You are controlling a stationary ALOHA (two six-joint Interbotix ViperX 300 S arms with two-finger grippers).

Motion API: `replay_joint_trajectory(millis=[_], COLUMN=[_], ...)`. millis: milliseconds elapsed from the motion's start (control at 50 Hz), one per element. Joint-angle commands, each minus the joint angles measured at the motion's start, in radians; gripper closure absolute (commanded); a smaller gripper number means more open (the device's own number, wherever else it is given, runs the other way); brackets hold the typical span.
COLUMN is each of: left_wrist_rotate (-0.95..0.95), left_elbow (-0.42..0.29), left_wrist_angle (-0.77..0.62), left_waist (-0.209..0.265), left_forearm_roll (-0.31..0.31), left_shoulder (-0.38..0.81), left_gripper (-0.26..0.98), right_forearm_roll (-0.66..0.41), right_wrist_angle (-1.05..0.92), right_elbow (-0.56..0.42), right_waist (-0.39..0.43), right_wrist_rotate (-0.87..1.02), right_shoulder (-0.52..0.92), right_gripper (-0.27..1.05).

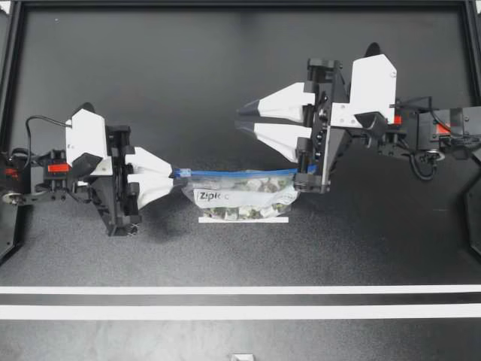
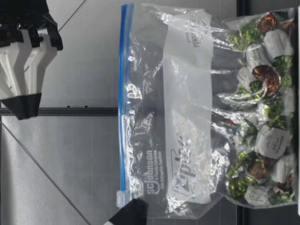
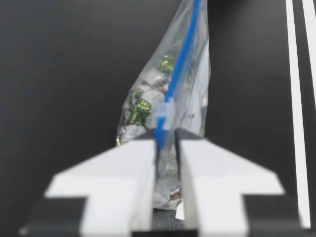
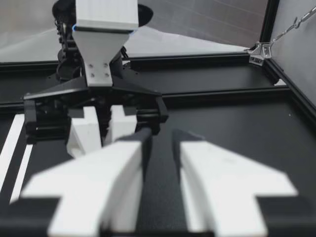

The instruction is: Slide open the ziploc bag.

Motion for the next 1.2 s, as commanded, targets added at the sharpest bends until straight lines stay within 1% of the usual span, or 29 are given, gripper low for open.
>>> replay_joint_trajectory(millis=[0,100,180,240,280,380,520,760,980,1180], left_wrist_rotate=[0.005,0.005,0.008,0.014,0.017,0.018,0.018,0.018,0.018,0.018], left_elbow=[-0.021,-0.025,-0.029,-0.034,-0.037,-0.038,-0.038,-0.038,-0.040,-0.041], left_wrist_angle=[-0.008,-0.008,-0.008,-0.005,-0.005,-0.005,-0.003,-0.002,-0.002,-0.002], left_waist=[-0.005,-0.006,-0.006,-0.006,-0.008,-0.006,-0.008,-0.008,-0.006,-0.008], left_forearm_roll=[0.012,0.025,0.032,0.035,0.035,0.044,0.058,0.069,0.069,0.069], left_shoulder=[-0.008,-0.008,-0.009,-0.009,-0.009,-0.009,-0.009,-0.009,-0.009,-0.008], left_gripper=[0.80,0.85,0.86,0.86,0.86,0.86,0.86,0.86,0.86,0.86], right_forearm_roll=[-0.008,-0.055,-0.115,-0.169,-0.196,-0.235,-0.241,-0.241,-0.239,-0.239], right_wrist_angle=[0.002,0.031,0.077,0.123,0.160,0.242,0.298,0.308,0.341,0.354], right_elbow=[-0.043,-0.081,-0.124,-0.158,-0.183,-0.230,-0.265,-0.276,-0.290,-0.302], right_waist=[0.003,0.017,0.034,0.051,0.061,0.077,0.080,0.083,0.086,0.097], right_wrist_rotate=[0.000,0.000,0.000,0.000,0.000,0.000,0.000,0.002,0.005,0.006], right_shoulder=[0.014,0.061,0.103,0.135,0.156,0.198,0.236,0.272,0.285,0.305], right_gripper=[0.44,0.42,0.38,0.32,0.26,0.17,0.17,0.18,0.27,0.28])
